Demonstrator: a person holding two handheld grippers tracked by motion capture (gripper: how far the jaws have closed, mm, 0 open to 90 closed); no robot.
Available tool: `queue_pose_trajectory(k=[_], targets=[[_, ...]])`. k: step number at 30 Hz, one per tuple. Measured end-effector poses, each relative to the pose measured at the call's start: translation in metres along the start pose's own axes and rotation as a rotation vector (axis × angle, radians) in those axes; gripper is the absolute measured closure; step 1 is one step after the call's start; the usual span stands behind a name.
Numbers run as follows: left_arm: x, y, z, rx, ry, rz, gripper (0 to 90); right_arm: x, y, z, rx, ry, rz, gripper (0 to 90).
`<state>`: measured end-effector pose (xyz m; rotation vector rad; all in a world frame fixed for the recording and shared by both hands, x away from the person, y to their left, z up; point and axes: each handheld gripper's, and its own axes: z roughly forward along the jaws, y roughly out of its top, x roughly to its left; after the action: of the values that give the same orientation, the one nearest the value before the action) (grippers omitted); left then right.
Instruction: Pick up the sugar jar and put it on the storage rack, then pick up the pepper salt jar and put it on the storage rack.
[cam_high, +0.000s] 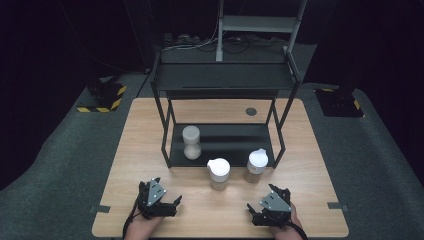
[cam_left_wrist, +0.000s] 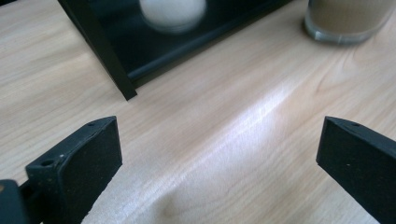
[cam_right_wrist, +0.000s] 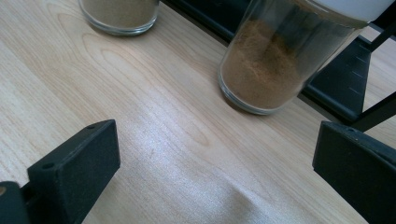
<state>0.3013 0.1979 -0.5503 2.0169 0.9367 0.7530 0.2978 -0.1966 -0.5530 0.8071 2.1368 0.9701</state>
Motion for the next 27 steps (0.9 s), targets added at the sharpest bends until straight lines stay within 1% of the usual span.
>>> queue_pose_trajectory(k=[4,6,7,9,11,13,16,18,19,20,22,23,26,27], targets=[[-0.0062,0.0001,0.0006,0.025,0.012,0.062,0.8,-0.0005,0.0001,0.0004,0.005,0.007,0.001,0.0],[-0.0082,0.0002,0.0011,0.031,0.005,0.088,1.4,0.0002,0.0,0.0001,0.003,0.005,-0.004,0.0],[-0.0089,0.0002,0.0012,0.033,0.002,0.094,1.4,0.0006,0.0001,0.0002,0.004,0.005,-0.008,0.0],[-0.0093,0.0002,0.0014,0.034,0.003,0.096,1.4,0.001,0.0001,0.0001,0.003,0.013,-0.018,0.0],[-0.0089,0.0006,0.002,0.042,-0.005,0.099,1.4,0.0017,-0.0002,-0.0005,-0.005,0.007,-0.023,0.0],[-0.0089,0.0008,0.0028,0.048,-0.011,0.097,1.4,0.0019,-0.0005,-0.0014,-0.012,0.002,-0.022,0.0],[-0.0095,0.0007,0.0029,0.046,-0.013,0.102,1.4,0.0016,-0.0009,-0.0024,-0.022,0.01,-0.021,0.0],[-0.0099,0.0007,0.0027,0.045,-0.008,0.106,1.4,0.0016,-0.0012,-0.0031,-0.03,-0.002,-0.018,0.0],[-0.0107,0.0006,0.0022,0.044,-0.004,0.116,1.4,0.0015,-0.0013,-0.0031,-0.029,-0.004,-0.016,0.0],[-0.0108,0.0006,0.0021,0.043,-0.006,0.118,1.4,0.0013,-0.0012,-0.0031,-0.029,-0.004,-0.013,0.0],[-0.0104,0.0007,0.0022,0.044,-0.011,0.116,1.4,0.0013,-0.0013,-0.0032,-0.031,-0.004,-0.013,0.0],[-0.0089,0.0008,0.0026,0.046,-0.022,0.105,1.4,0.0013,-0.0014,-0.0035,-0.034,-0.004,-0.014,0.0],[-0.0081,0.0006,0.0019,0.041,-0.025,0.099,1.4,0.0011,-0.0017,-0.0041,-0.042,0.001,-0.012,0.0],[-0.0075,0.0004,0.0015,0.036,-0.031,0.096,1.4,0.0001,-0.0021,-0.0054,-0.057,0.015,0.002,0.0]])
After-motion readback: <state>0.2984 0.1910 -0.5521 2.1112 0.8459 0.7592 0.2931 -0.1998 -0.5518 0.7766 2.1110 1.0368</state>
